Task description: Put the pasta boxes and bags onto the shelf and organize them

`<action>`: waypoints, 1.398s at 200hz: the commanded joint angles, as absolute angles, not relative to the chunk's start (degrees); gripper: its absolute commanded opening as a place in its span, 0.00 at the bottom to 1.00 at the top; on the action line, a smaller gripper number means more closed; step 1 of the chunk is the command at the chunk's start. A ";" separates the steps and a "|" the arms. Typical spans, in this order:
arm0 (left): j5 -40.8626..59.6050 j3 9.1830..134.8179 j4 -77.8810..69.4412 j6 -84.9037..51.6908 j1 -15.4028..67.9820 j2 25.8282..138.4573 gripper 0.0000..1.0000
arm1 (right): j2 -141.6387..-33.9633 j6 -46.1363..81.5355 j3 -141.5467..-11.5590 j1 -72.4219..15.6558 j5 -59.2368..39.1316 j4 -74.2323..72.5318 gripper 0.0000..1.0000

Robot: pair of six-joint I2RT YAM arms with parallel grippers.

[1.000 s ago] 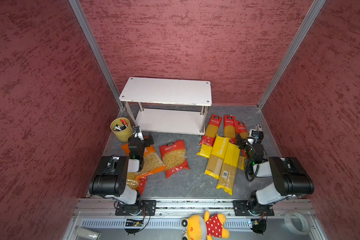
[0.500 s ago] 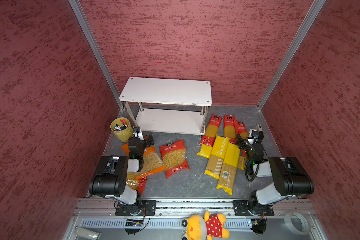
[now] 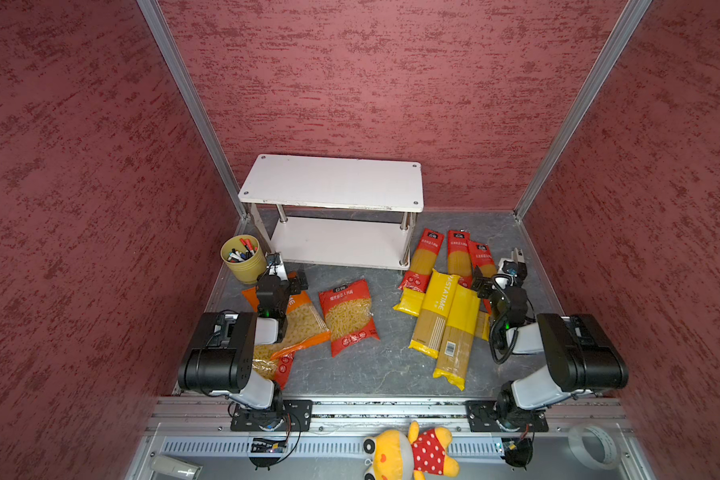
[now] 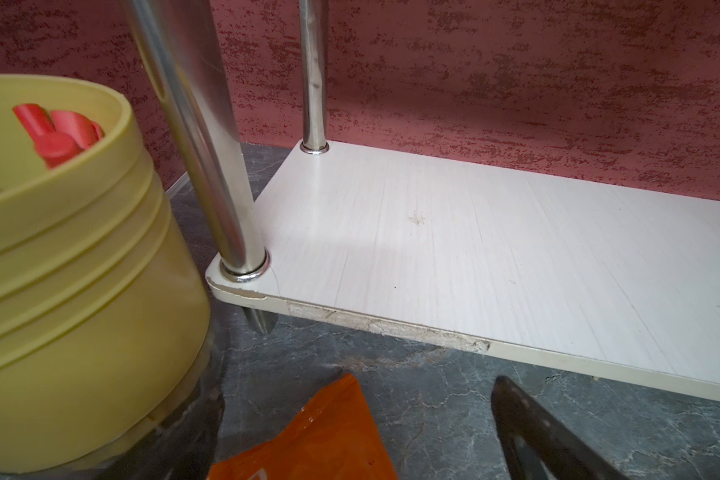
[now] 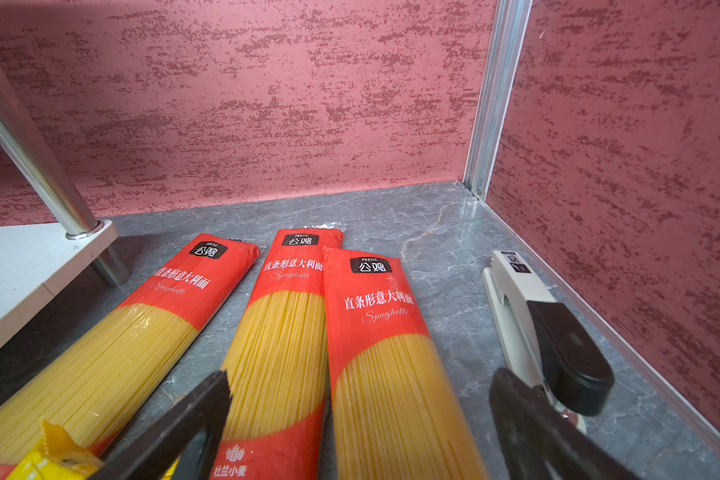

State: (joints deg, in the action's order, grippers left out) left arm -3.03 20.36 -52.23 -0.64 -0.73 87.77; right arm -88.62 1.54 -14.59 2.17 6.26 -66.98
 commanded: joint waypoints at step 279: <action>11.44 36.72 11.52 -36.26 -8.19 55.30 0.99 | -55.32 43.04 -35.60 0.79 -4.13 9.12 0.86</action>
State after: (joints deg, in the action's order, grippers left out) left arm -5.50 36.86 1.10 -24.71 -1.04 54.72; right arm -52.84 39.00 -31.20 0.69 1.41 -4.64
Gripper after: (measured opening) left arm 0.996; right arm 0.874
